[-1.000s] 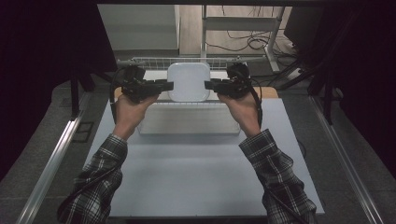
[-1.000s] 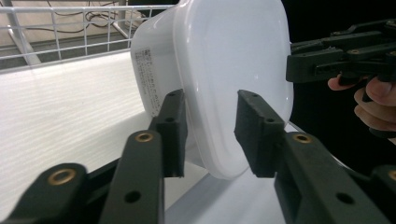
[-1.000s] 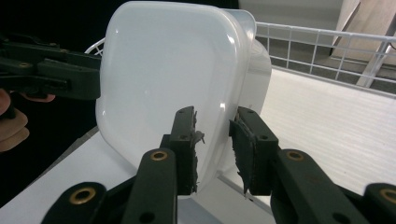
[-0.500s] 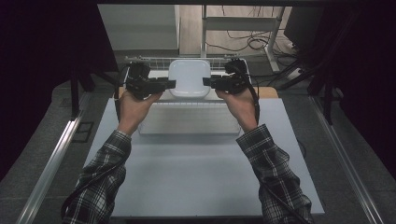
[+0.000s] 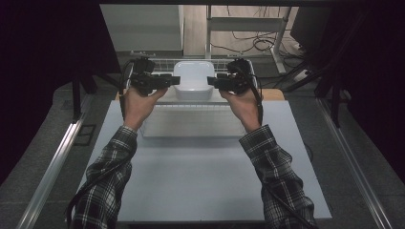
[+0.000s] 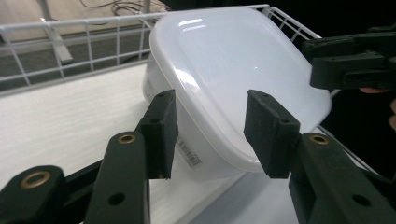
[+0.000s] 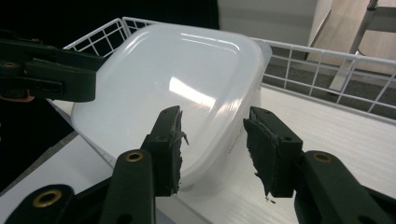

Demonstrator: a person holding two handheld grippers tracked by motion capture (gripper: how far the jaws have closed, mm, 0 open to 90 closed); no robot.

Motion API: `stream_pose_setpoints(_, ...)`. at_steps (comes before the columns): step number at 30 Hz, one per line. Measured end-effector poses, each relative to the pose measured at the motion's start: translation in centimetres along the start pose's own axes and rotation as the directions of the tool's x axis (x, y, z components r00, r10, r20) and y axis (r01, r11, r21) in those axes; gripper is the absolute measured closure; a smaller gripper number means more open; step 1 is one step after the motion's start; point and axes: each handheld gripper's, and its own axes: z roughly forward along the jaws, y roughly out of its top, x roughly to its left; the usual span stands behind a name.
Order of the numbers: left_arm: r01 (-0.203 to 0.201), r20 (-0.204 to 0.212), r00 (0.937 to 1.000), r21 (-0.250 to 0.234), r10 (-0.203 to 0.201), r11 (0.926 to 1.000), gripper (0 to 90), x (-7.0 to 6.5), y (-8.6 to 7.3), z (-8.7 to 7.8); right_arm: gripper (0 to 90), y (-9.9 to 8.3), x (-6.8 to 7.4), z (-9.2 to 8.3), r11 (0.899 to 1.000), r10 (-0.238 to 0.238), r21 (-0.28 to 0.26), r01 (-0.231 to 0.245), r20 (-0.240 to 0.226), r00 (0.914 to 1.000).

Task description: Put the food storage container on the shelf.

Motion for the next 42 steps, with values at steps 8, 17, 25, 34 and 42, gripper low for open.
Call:
stream_pose_setpoints(8, -0.027, -0.053, 0.9982, -0.002, 0.027, 0.9996, 54.1, 0.1, 0.6, 0.7, 53.9, 0.1, -0.4, 0.4, 1.0, 0.012, -0.015, -0.012, 0.017, 0.9998)
stream_pose_setpoints(17, -0.105, -0.02, 0.9943, -0.044, 0.104, 0.9935, 37.9, -1.4, 0.3, 0.1, 33.7, -0.2, 0.2, -0.1, 0.999, -0.021, -0.05, 0.021, 0.015, 0.9997)
stream_pose_setpoints(25, -0.145, 0.035, 0.9885, -0.051, 0.147, 0.988, 18.8, -2.4, -1.2, 0.0, 15.7, -1.1, 0.7, -0.5, 0.997, -0.061, -0.043, 0.06, -0.032, 0.9976)
stream_pose_setpoints(34, -0.19, 0.086, 0.9779, -0.023, 0.191, 0.9816, 8.2, -3.0, -4.7, -0.5, 4.5, -3.5, 1.5, -0.7, 0.991, -0.132, -0.01, 0.131, -0.023, 0.9911)
stream_pose_setpoints(42, -0.247, 0.038, 0.968, -0.022, 0.248, 0.9687, 8.2, -3.0, -6.3, -0.6, 3.9, -4.7, 1.7, -0.7, 0.989, -0.145, -0.004, 0.145, -0.039, 0.9887)
